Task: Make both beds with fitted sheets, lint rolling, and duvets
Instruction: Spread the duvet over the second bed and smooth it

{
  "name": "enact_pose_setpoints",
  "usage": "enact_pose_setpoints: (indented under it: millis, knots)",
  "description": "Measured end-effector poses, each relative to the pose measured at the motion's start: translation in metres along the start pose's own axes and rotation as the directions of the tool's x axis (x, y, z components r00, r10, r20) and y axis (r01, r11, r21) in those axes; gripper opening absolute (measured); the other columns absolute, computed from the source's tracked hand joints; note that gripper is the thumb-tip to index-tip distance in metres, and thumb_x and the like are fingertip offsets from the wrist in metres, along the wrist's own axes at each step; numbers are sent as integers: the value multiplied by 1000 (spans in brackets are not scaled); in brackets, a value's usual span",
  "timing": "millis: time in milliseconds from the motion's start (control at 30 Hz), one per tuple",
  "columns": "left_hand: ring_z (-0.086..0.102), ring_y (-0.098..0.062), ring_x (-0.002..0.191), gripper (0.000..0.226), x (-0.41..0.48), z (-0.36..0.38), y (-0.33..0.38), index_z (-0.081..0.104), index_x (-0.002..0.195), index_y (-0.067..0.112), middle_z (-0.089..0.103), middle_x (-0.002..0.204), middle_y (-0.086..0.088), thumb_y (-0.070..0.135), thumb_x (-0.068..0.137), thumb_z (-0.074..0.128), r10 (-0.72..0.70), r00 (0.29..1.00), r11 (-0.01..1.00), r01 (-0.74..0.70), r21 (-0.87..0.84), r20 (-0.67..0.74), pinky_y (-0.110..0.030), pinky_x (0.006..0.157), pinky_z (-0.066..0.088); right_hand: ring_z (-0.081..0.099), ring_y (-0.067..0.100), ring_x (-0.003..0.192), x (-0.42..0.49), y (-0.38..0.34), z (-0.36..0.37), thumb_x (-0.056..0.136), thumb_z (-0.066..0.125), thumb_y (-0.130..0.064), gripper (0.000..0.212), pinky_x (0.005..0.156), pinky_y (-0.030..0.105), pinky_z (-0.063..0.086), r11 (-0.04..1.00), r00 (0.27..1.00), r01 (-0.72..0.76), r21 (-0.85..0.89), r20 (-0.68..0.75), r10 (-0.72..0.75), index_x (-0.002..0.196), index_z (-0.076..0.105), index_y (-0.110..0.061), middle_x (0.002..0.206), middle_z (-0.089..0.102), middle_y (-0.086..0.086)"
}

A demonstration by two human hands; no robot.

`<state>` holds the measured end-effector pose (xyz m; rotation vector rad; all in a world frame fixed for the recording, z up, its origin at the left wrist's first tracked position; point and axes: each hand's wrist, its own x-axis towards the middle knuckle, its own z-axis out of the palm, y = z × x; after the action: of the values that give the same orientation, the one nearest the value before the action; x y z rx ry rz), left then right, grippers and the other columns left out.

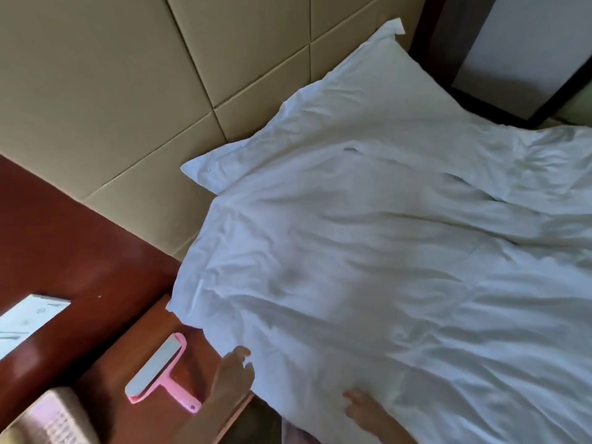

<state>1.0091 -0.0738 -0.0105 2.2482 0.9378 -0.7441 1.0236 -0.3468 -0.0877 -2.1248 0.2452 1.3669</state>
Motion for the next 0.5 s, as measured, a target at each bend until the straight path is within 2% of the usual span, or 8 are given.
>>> enact_pose_setpoints:
  millis: [33,100,200,267,333,400,433,500]
  knots:
    - [55,-22,115,30,-15,13,-12,57,120,13,60,124,-7,10,92,48,-5,1000,1000,5,-7,5,-25,96,39,37,14,135,-8,11,19,95,47,-22,49,102,16,30,999,998,15,-49,54,-12,143,37,-21,148,35,-3]
    - [57,-21,112,29,-42,35,-35,58,119,14,62,122,-5,10,93,47,-5,1000,1000,5,-27,3,-25,93,42,33,12,137,-23,32,52,94,46,-25,56,107,17,25,988,988,35,-149,156,-11,148,28,-25,152,30,-6]
    - [58,-20,106,27,-79,62,-70,57,119,14,63,120,-5,10,96,44,-7,1000,999,6,-40,-15,-28,92,45,51,14,113,-41,67,89,89,52,-35,46,99,19,37,980,966,51,-190,260,1,134,46,-28,135,50,-1]
    - [57,-23,109,28,-111,84,-95,56,121,12,62,122,-7,9,96,42,-14,998,999,12,-33,-63,-28,94,43,56,16,104,-55,98,110,86,54,-40,37,98,23,40,959,954,130,-254,295,-52,121,56,-31,125,58,1]
    - [54,-23,117,31,-150,110,-117,55,124,12,59,126,-6,9,96,41,-21,996,999,19,-33,-90,-28,97,39,57,19,104,-84,125,122,88,49,-40,41,90,23,43,945,960,189,-265,252,-121,123,58,-22,129,57,6]
    - [54,-22,117,33,-193,141,-138,55,125,13,59,127,-6,10,96,39,-21,998,1000,20,-9,-52,-27,97,40,55,19,102,-121,148,121,92,39,-35,44,77,23,36,937,975,191,-293,164,-147,121,59,-9,129,57,10]
    - [55,-20,116,34,-212,156,-146,56,124,13,59,126,-6,10,96,38,-30,999,999,30,13,-21,-25,95,42,54,20,105,-136,162,116,95,37,-29,41,76,24,32,924,979,197,-327,113,-169,120,59,-5,129,57,11]
    - [55,-18,116,34,-253,182,-156,57,122,14,59,126,-3,10,94,39,-61,997,997,60,40,41,-23,94,42,51,21,119,-165,198,98,98,40,-20,33,84,23,35,940,989,143,-310,18,-144,122,59,-7,132,54,9]
